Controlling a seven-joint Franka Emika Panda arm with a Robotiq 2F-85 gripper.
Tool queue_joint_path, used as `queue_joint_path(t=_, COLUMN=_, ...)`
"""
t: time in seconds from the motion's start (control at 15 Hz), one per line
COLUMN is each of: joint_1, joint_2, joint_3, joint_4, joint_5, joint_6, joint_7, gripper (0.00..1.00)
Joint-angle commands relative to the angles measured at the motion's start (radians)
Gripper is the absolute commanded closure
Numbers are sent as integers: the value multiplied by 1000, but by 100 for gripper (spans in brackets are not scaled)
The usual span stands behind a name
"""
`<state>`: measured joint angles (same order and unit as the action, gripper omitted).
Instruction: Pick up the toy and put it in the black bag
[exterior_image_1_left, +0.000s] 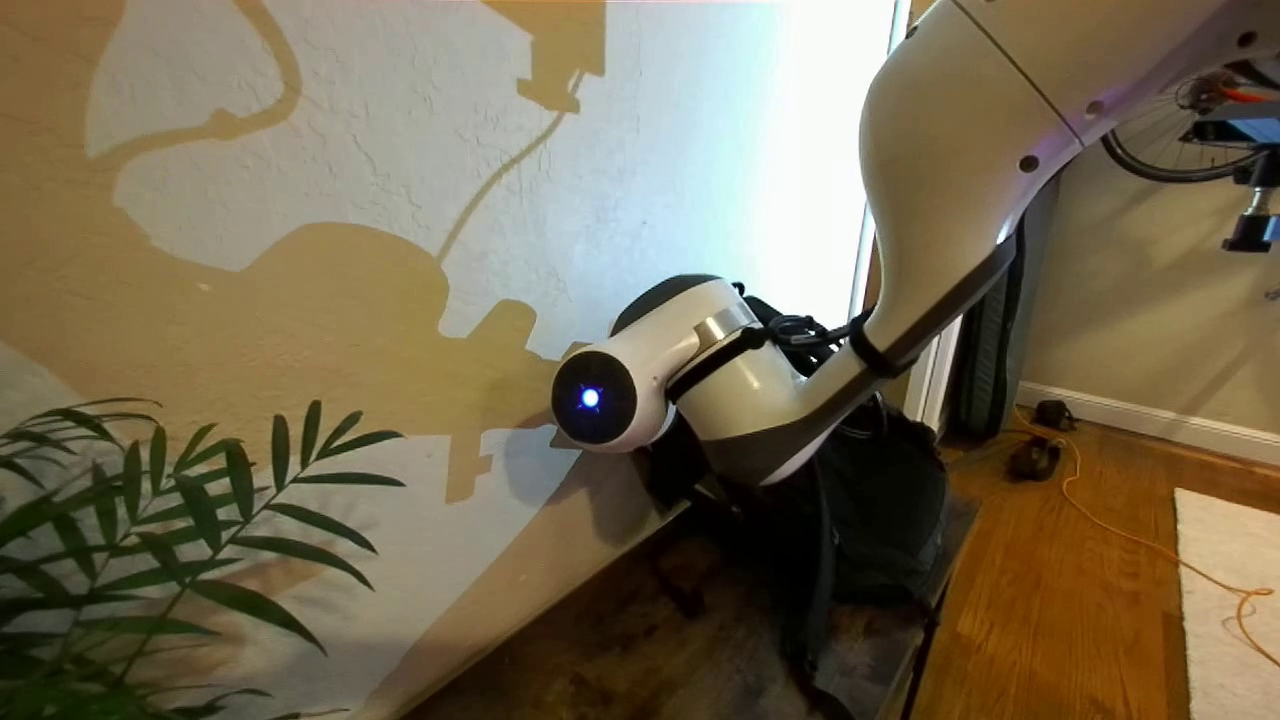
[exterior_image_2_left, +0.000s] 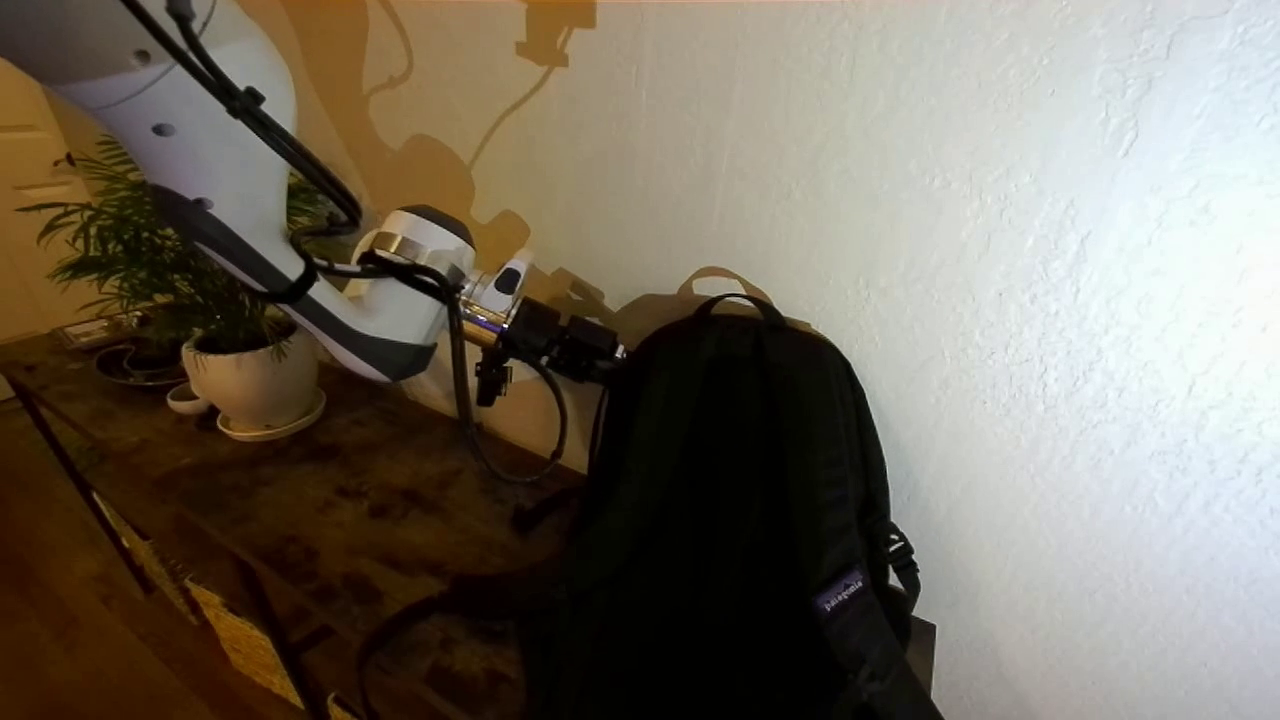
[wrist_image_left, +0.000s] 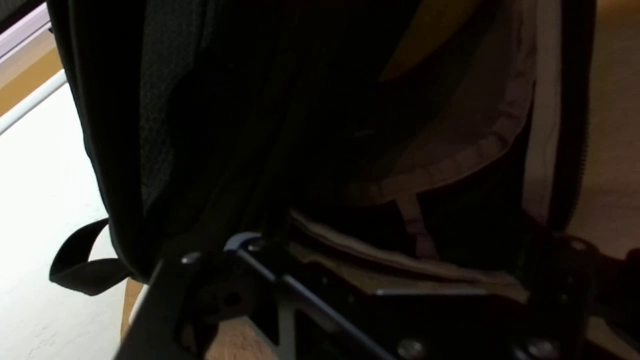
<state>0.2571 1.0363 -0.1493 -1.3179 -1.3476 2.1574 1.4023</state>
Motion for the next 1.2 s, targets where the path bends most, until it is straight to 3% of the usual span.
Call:
queue_joint_path(t=0.0, joint_1=-25, joint_2=-85, joint_3=70, joint_4=-66, joint_5=44, joint_6=-16, joint_7=-1, gripper=0)
queue_joint_path(t=0.6, joint_1=-49, joint_2=-245, joint_3=218, joint_4=-183, joint_5=441, joint_6=2, joint_7=-151, gripper=0)
queue_joint_path(t=1.13, joint_1=-55, joint_2=-431, joint_3=240, joint_4=-361, joint_5=884, joint_6=-8, joint_7=-499, gripper=0)
